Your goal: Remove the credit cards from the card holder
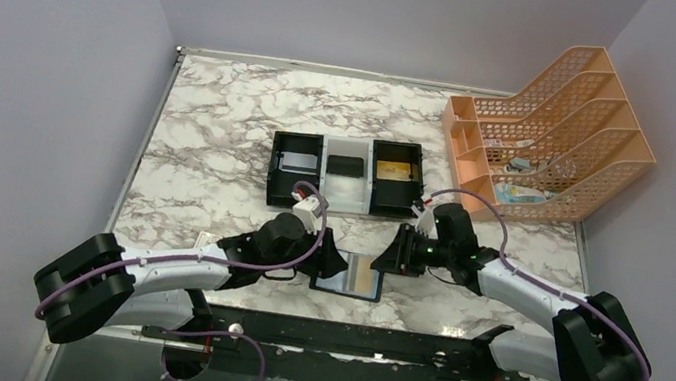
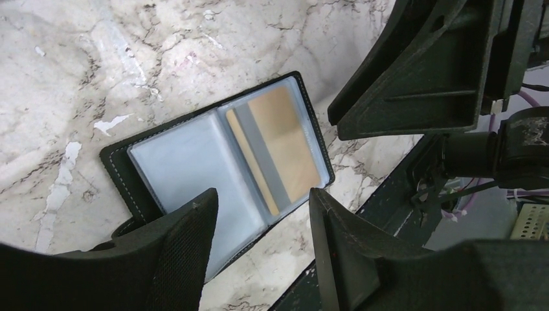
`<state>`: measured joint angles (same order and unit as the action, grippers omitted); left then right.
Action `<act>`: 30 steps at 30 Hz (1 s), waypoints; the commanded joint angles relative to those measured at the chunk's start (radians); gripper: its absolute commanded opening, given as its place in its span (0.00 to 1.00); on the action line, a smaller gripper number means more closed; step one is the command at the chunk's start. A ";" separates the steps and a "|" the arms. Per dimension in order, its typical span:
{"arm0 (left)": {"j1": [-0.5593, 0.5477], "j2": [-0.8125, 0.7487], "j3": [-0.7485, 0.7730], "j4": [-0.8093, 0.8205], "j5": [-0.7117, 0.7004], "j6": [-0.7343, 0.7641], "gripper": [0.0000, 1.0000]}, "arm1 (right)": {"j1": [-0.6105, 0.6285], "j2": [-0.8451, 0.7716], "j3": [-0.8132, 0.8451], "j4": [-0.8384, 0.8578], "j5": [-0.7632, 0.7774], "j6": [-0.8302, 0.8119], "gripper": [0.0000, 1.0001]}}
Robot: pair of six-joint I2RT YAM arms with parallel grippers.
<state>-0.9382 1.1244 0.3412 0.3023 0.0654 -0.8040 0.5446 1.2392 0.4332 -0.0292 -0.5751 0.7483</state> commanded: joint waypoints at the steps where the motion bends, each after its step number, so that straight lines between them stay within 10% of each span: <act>1: -0.006 0.009 -0.022 0.032 -0.029 -0.016 0.56 | 0.009 0.012 0.017 0.053 -0.006 0.008 0.32; 30: -0.008 -0.086 -0.067 -0.144 -0.106 -0.009 0.41 | 0.009 0.191 0.051 0.084 -0.096 -0.033 0.32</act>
<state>-0.9428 1.0309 0.2798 0.1444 -0.0280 -0.8143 0.5488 1.4010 0.4576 0.0265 -0.6392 0.7246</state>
